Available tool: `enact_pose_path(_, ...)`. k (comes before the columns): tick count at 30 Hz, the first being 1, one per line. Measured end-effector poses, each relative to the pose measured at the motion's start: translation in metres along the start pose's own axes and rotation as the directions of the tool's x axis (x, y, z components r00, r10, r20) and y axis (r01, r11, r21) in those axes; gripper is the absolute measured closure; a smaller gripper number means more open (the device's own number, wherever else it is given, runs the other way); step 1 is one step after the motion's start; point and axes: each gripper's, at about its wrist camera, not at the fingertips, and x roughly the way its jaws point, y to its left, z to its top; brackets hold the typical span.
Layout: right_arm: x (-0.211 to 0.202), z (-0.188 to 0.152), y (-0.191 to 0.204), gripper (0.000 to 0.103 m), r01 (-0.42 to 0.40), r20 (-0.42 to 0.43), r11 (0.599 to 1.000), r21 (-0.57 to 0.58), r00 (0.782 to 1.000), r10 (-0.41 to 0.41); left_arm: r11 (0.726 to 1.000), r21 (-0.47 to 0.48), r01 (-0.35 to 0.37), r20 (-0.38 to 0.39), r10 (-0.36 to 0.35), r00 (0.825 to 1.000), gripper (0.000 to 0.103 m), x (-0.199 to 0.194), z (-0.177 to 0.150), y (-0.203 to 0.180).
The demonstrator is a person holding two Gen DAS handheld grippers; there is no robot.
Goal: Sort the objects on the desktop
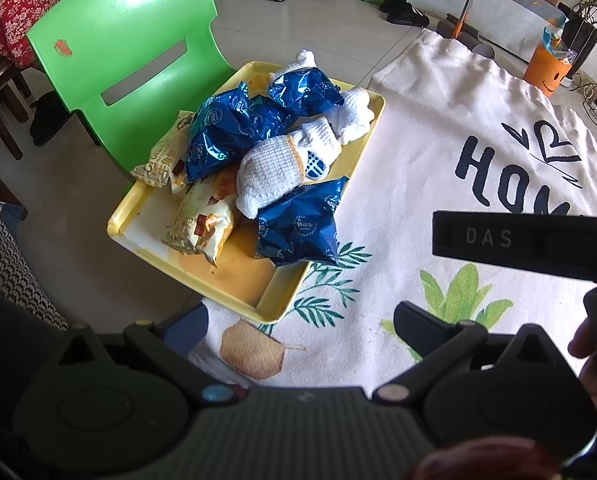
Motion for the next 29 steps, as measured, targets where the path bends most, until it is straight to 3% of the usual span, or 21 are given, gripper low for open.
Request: enact_pose_path(29, 0.0053, -0.0011, 0.0064, 0.019, 0.004, -0.012, 1.0, -0.024, 1.0, -0.004, 1.0, 0.008, -0.001, -0.009, 0.002, 1.0, 0.001, 0.0045, 0.0007, -0.0011)
